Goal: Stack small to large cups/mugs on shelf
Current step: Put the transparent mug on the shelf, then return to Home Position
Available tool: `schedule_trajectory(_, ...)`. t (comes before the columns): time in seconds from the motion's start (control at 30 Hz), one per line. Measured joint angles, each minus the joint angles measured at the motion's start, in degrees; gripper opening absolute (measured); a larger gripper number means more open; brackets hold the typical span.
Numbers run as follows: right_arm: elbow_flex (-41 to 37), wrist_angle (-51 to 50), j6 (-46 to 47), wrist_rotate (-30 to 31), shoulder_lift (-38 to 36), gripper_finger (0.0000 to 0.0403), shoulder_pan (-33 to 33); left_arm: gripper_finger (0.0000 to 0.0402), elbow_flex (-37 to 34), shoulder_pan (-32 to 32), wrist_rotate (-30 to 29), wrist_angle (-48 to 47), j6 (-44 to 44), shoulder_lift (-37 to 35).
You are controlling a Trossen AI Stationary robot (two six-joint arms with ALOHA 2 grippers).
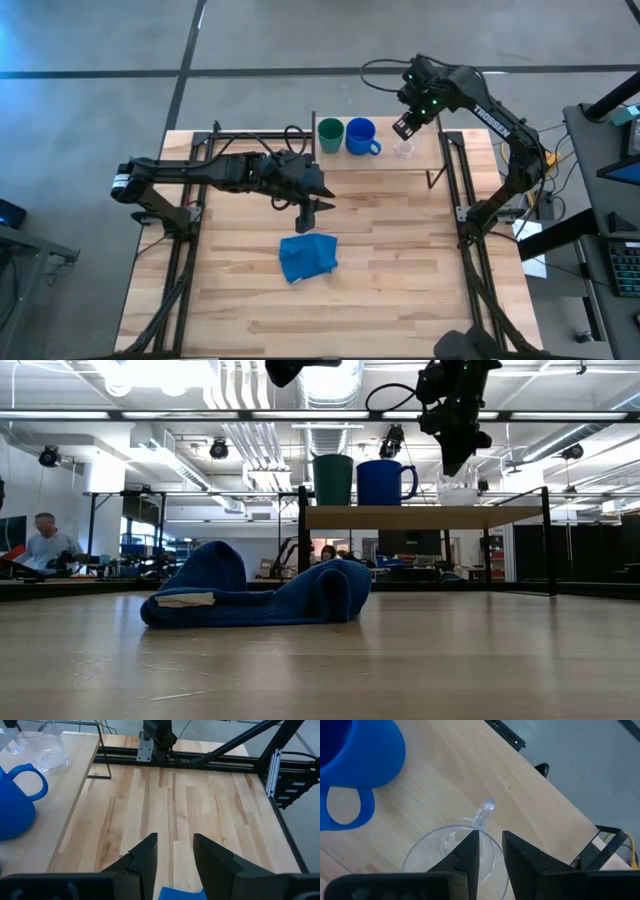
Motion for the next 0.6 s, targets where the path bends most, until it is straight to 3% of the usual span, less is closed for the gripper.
schedule_trajectory(0.4, 3.4, -0.3, 0.3, 2.2, -3.6, 0.0073, 0.0, 0.0111, 0.0, 0.0, 0.0, 0.0, -0.1, 0.0)
schedule_trajectory(0.6, 6.9, -0.5, 9.8, 3.4, -10.8, 0.0079, 0.6, 0.0111, 0.0, 0.0, 0.0, 0.0, -0.1, 0.0)
